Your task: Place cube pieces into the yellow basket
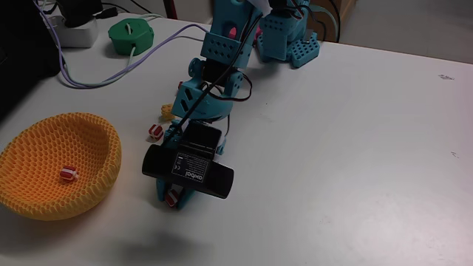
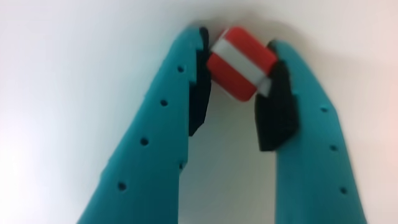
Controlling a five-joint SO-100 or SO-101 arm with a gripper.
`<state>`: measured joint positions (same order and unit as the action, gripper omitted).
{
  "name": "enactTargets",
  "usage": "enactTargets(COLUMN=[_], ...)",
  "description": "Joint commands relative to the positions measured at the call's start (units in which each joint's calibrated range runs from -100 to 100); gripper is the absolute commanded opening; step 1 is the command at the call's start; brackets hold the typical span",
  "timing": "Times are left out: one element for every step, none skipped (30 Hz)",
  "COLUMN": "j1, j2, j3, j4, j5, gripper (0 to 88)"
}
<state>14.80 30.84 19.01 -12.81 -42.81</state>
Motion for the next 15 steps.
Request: enactTargets(j1=[1.5, 2.0, 2.6, 3.7, 4.9, 6.2, 7.7, 9.2, 10.6, 12.0, 13.5, 14.6, 15.5, 16.1, 16.4], j2=[-12.7, -15.8, -18.7, -21.1, -22.8, -23.5, -23.5, -23.2, -22.4, -21.2, -19.8, -18.2, -16.7, -15.5, -14.8], j3=[-7.9, -11.4, -14.6, -17.0, -19.3, -21.8, -24.6, -26.9, -28.3, -28.7, -28.5, -28.2, -27.7, -27.5, -27.3], j4=[17.6, 24.4, 30.3, 34.1, 35.9, 36.9, 37.5, 37.8, 37.8, 36.7, 34.7, 32.4, 30.1, 29.5, 29.8], j5=[5.5, 7.4, 9.1, 10.2, 10.8, 11.7, 12.6, 13.0, 12.9, 12.6, 12.5, 12.7, 13.2, 13.6, 14.2], gripper=[0.0, 0.0, 0.0, 0.0, 0.0, 0.0, 0.0, 0.0, 0.0, 0.0, 0.1, 7.5, 18.8, 34.5, 44.5])
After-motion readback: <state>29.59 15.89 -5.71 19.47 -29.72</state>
